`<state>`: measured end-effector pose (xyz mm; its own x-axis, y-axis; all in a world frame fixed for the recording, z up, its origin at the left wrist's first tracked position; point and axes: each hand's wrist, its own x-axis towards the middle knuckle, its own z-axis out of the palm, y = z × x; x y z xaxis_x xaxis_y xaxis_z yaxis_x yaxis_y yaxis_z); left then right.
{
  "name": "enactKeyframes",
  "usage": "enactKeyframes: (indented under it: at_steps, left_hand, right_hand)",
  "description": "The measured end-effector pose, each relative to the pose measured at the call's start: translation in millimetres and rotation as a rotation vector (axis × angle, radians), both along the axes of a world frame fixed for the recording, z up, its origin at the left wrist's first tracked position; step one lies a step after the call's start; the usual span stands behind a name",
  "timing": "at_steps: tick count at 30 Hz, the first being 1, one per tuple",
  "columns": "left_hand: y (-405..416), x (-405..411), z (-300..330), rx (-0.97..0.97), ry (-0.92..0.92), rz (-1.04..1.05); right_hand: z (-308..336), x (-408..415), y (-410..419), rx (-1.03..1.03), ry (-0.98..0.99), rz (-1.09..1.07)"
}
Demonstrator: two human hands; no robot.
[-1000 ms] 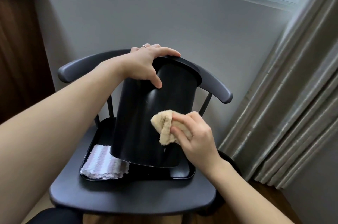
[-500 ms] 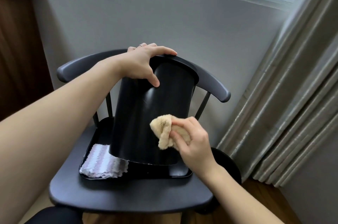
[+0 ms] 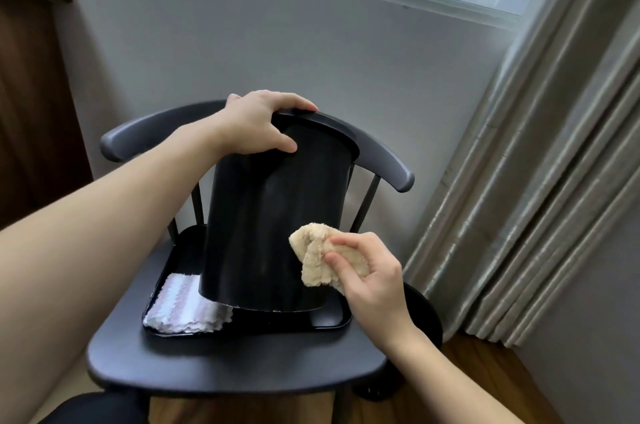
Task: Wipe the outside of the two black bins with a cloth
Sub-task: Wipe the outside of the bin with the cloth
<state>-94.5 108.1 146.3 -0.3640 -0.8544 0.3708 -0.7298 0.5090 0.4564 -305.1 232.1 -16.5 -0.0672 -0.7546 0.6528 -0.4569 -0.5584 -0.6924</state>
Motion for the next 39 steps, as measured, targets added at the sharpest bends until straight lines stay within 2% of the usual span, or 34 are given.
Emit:
enactKeyframes:
  at_steps: [6,16,24,31,39]
  left_hand:
    - [32.8,-11.7,-2.1,-0.025,0.058,0.0]
    - [138.8,-63.2,10.0,-0.218,0.072,-0.094]
    - [206.2,-127.1,5.4,-0.197,0.049,-0.173]
    - [217.2,-207.9,-15.0,-0.184,0.047,-0.337]
    - [176.8,-326.9,-54.6,-0.118,0.056,-0.492]
  right_hand:
    - [13.3,-15.5,26.8,-0.013,-0.031,-0.022]
    - [28.1,-57.3,119.9,-0.074,-0.029,-0.038]
    - [39.9,-99.4,189.5,-0.096,-0.051,-0.102]
    - [36.4,-151.7,216.4,-0.059,-0.081,-0.247]
    - [-1.1,-234.7,206.0,0.034,-0.246,-0.48]
